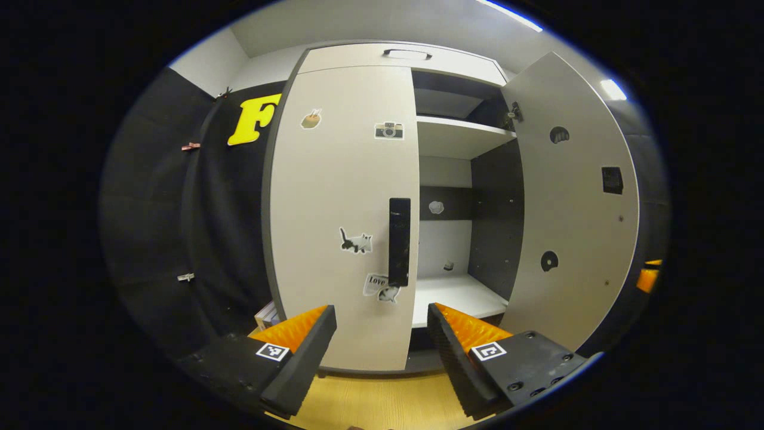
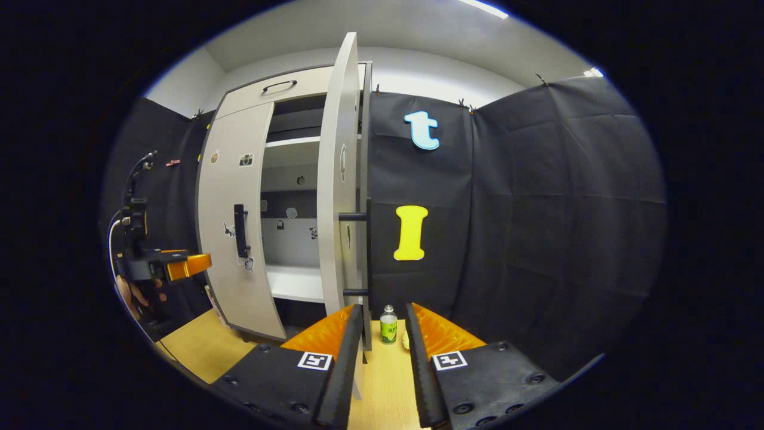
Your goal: Open the right door of the double-door shoe cabinet with the right hand, and open the left door with the left hand.
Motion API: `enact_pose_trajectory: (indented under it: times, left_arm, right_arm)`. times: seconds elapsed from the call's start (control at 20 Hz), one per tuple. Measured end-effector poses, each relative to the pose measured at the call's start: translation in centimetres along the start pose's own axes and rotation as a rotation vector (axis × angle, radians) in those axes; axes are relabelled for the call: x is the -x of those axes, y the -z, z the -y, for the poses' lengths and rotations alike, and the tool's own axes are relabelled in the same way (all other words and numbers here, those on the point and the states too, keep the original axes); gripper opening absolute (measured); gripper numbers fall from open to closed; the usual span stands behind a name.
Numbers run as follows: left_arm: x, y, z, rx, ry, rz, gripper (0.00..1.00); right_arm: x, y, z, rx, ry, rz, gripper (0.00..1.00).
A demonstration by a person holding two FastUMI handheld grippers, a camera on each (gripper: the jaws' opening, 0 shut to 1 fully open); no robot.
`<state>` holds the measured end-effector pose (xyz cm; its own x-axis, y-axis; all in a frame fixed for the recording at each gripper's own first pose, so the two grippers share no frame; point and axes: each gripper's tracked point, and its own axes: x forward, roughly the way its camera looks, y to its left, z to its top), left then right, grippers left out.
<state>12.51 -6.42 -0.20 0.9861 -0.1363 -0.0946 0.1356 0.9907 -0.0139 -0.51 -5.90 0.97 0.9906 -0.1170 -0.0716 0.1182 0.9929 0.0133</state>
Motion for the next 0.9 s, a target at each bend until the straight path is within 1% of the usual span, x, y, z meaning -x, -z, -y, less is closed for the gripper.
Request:
enact_pose_trajectory:
  times: [0.05, 0.1, 0.15, 0.2, 0.25, 0.3, 0.35, 0.4, 0.45, 0.5, 0.7, 0.75, 0.9]
  left_arm:
    - [-1.2, -0.7, 0.1, -0.008, 0.006, 0.008, 0.95]
    - [-2.3, -1.3, 0.2, -0.016, 0.011, 0.021, 0.95]
    - [-3.2, -1.8, 0.3, -0.020, 0.016, 0.031, 0.97]
    - [-4.2, -2.5, 0.5, -0.021, 0.020, 0.045, 0.95]
    - [-5.2, -3.0, 0.6, -0.017, 0.024, 0.057, 0.92]
    - [-6.2, -3.5, 0.7, -0.012, 0.029, 0.068, 0.92]
    - [-7.1, -3.7, 0.9, -0.008, 0.030, 0.065, 0.95]
    - [-8.1, -3.8, 1.0, -0.005, 0.034, 0.062, 0.92]
    - [-8.9, -4.0, 1.1, -0.005, 0.035, 0.060, 0.94]
    - [-9.8, -4.2, 1.2, -0.007, 0.036, 0.058, 0.93]
    - [-12.1, -4.1, 1.3, -0.030, 0.018, 0.040, 0.82]
    - [-12.5, -3.9, 1.3, -0.024, 0.015, 0.030, 0.76]
    - [-13.4, -3.0, 1.1, -0.002, 0.008, 0.002, 0.66]
  right_arm:
    - [0.5, 0.9, -0.3, -0.002, 0.006, -0.016, 0.47]
    - [0.9, 1.6, -0.6, -0.002, 0.009, -0.032, 0.67]
    - [1.0, 2.2, -0.7, -0.007, 0.018, -0.041, 0.82]
    - [1.6, 2.6, -0.8, -0.016, 0.023, -0.046, 0.99]
    - [2.0, 2.8, -1.0, -0.029, 0.031, -0.048, 0.98]
    - [2.2, 3.2, -1.3, -0.041, 0.032, -0.051, 0.98]
    - [2.5, 3.5, -1.6, -0.049, 0.035, -0.055, 0.98]
    - [2.8, 3.7, -1.8, -0.054, 0.037, -0.056, 0.98]
    - [3.0, 3.9, -2.1, -0.060, 0.038, -0.054, 0.98]
    - [3.1, 4.0, -2.4, -0.063, 0.032, -0.054, 0.98]
    - [3.3, 5.3, -3.3, -0.046, 0.010, -0.079, 0.98]
    - [3.3, 5.4, -3.5, -0.049, 0.005, -0.085, 0.99]
    - [3.1, 5.9, -3.8, -0.057, -0.007, -0.096, 0.98]
